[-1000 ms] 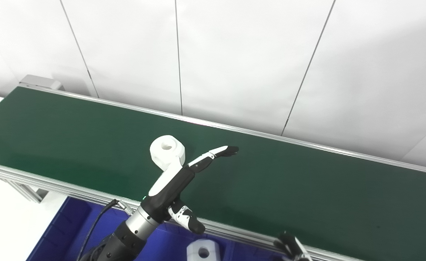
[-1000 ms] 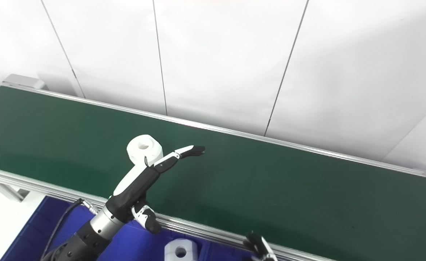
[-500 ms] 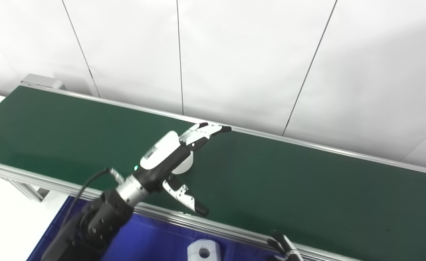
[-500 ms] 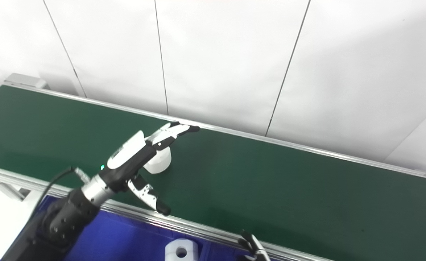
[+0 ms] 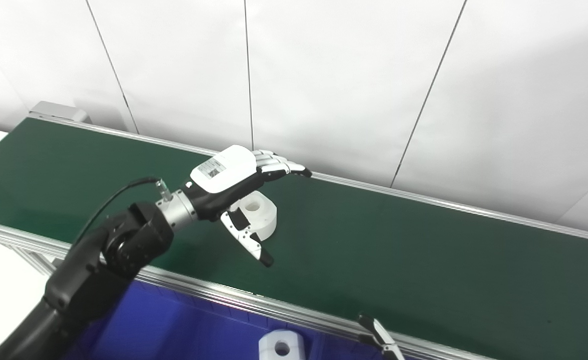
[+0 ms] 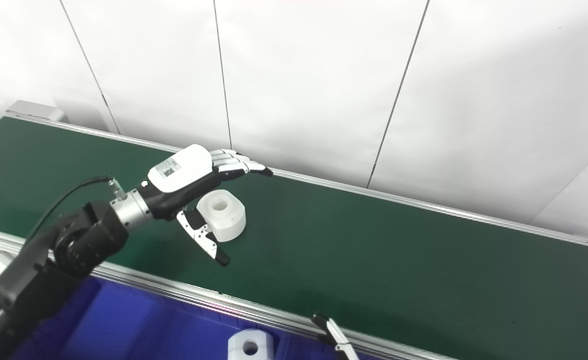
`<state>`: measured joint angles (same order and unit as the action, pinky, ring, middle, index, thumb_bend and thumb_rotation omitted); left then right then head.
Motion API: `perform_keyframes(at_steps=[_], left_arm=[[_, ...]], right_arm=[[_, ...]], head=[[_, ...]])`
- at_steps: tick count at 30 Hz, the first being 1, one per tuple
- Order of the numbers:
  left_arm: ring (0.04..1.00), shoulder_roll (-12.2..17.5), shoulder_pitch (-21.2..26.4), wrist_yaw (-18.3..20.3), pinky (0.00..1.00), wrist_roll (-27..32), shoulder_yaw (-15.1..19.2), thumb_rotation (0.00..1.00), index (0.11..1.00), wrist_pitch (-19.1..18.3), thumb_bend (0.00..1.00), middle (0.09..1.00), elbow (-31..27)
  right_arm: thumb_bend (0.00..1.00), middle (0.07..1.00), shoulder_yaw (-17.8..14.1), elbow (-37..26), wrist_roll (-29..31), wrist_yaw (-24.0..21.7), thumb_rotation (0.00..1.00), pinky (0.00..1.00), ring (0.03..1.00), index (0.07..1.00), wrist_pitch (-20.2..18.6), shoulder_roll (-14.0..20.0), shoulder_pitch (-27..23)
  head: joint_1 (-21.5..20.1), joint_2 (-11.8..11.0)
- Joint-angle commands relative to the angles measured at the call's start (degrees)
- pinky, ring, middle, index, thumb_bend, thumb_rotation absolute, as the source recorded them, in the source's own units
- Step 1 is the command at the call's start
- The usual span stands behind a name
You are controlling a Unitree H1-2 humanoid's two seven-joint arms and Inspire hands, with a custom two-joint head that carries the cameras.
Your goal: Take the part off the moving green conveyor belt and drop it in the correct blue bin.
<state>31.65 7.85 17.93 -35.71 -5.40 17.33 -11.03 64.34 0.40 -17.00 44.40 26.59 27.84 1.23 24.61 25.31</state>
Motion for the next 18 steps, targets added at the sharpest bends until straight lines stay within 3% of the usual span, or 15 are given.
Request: perform_keyframes(at_steps=[1,6,9,18], left_arm=[[0.818,1.7,3.2,0.0,0.82,-0.9,-0.4,0.50,0.824,0.4,1.00,0.822,0.1],[0.810,3.4,8.2,3.4,0.81,-3.3,-3.5,0.48,0.820,0.8,1.00,0.817,4.4],[0.793,4.5,10.6,4.9,0.78,-4.1,-5.0,0.41,0.805,1.4,1.00,0.804,6.7],[0.757,4.7,14.1,4.1,0.73,-7.9,-8.3,0.24,0.775,2.0,1.00,0.769,13.1]], right_arm=[[0.94,0.904,1.0,-0.7,-0.6,3.2,0.89,0.69,0.873,0.888,0.3,0.6,-1.1],[0.95,0.900,4.0,-0.2,-0.6,6.0,0.89,0.63,0.866,0.882,0.3,1.0,-2.3],[0.95,0.892,4.6,-0.3,-0.5,6.6,0.89,0.61,0.857,0.872,0.3,1.1,-2.4],[0.97,0.891,5.4,-0.1,-1.9,7.8,0.93,0.60,0.855,0.871,0.3,0.7,-2.8]], head=[[0.0,0.0],[-0.1,0.1],[-0.2,0.2],[-0.7,0.7]])
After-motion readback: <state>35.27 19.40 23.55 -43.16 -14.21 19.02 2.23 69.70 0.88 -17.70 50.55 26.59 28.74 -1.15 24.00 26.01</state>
